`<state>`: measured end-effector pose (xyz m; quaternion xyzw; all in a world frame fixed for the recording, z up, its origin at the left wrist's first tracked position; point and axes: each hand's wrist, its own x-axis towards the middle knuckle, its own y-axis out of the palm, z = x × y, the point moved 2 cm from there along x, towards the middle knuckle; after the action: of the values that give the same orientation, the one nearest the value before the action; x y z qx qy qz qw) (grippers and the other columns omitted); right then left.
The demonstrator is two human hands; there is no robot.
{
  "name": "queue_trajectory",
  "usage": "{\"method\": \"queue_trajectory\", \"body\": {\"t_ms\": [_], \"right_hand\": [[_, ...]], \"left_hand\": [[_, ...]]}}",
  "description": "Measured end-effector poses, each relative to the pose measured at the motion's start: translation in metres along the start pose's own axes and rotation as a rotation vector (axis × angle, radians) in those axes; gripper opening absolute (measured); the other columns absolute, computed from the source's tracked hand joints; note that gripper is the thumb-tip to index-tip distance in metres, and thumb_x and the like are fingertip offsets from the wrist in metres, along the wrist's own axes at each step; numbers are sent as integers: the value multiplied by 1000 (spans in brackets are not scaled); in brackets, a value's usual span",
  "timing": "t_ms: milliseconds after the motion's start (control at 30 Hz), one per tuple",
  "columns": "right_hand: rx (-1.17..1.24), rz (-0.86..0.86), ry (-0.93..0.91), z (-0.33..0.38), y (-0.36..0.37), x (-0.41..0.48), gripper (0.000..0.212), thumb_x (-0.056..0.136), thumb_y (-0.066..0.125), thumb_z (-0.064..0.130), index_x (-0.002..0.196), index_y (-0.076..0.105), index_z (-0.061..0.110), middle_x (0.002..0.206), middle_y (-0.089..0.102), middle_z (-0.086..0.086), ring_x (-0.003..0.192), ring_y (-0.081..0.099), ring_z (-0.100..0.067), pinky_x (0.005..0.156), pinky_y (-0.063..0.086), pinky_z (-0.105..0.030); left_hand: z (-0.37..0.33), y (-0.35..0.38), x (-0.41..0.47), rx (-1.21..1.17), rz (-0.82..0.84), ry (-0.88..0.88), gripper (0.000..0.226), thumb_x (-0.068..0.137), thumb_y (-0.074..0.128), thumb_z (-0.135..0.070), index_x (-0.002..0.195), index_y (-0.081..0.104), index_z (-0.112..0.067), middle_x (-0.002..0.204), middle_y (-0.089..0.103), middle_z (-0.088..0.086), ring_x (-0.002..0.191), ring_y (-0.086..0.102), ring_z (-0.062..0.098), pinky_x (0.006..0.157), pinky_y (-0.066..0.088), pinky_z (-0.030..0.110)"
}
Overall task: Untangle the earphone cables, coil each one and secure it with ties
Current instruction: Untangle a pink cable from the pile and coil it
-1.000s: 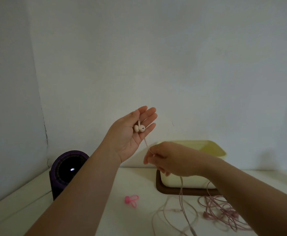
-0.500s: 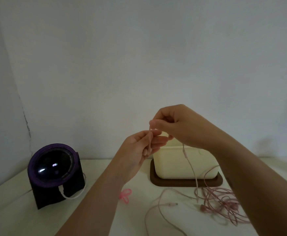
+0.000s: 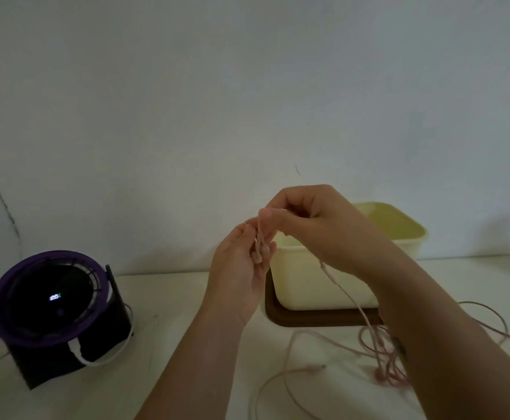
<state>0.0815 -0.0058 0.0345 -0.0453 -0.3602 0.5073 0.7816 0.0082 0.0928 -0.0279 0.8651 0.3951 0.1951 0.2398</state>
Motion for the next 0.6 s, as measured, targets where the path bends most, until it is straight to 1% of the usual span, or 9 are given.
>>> {"method": "queue_trajectory", "body": {"t_ms": [33,67,133,167,233,300,367,433,600], "right_hand": [[-10,35,7,-2,0,-2,20,90,61,24,78,70,11,60,64,9,54,57,-2,56,46,-11],[-17,74,13,-5,0,-3,19,89,61,25,77,70,13,61,65,9,56,59,-5,60,50,-17],[-31,126,13,-11,2,-3,18,88,61,28,79,71,16,76,71,1,77,66,-24,80,55,-40],[-39,133,9,-10,1,-3,18,88,61,30,79,71,18,79,71,-1,80,66,-26,82,55,-44],[-62,115,-6,-9,-3,-2,19,88,59,32,80,72,20,74,70,2,67,62,-15,70,54,-28],[-44,71,-28,-6,-9,-2,20,88,59,31,80,71,18,69,68,3,59,59,-4,61,47,-16],[-7,-3,-41,-6,-16,-2,20,87,60,30,77,71,17,62,64,7,56,56,-1,58,45,-13],[-49,-69,-52,-10,-22,-3,20,86,60,34,74,70,23,63,61,4,59,52,-3,59,45,-16],[-100,-116,-29,-15,-26,-4,20,86,60,36,74,70,24,63,58,8,58,49,-1,56,41,-12]], "left_hand": [[2,-3,2,-21,-11,1,20,100,41,-10,93,58,-1,59,61,-1,62,59,5,74,54,18],[3,-7,6,-36,-9,3,19,100,41,-7,100,58,0,59,60,-1,60,55,7,66,52,17],[5,-13,13,-39,-9,10,19,99,38,-4,108,55,1,67,61,3,66,52,12,59,49,18],[4,-13,14,-40,-11,8,20,99,38,-3,108,55,2,70,62,4,67,52,13,59,49,19],[5,-9,13,-37,13,-4,20,99,39,-6,106,57,3,68,63,4,58,55,10,65,54,21],[3,0,5,24,110,-19,25,101,37,-10,112,56,3,67,66,3,53,60,7,78,55,26],[1,8,-4,80,245,-74,27,101,33,-11,109,55,3,75,72,6,63,68,12,84,55,32],[-1,11,-10,129,344,-139,26,100,33,-11,94,57,-2,86,73,13,76,72,19,79,57,32],[-4,12,-15,350,429,-113,25,96,37,-14,87,59,-7,92,73,12,84,71,24,81,56,32]]}}
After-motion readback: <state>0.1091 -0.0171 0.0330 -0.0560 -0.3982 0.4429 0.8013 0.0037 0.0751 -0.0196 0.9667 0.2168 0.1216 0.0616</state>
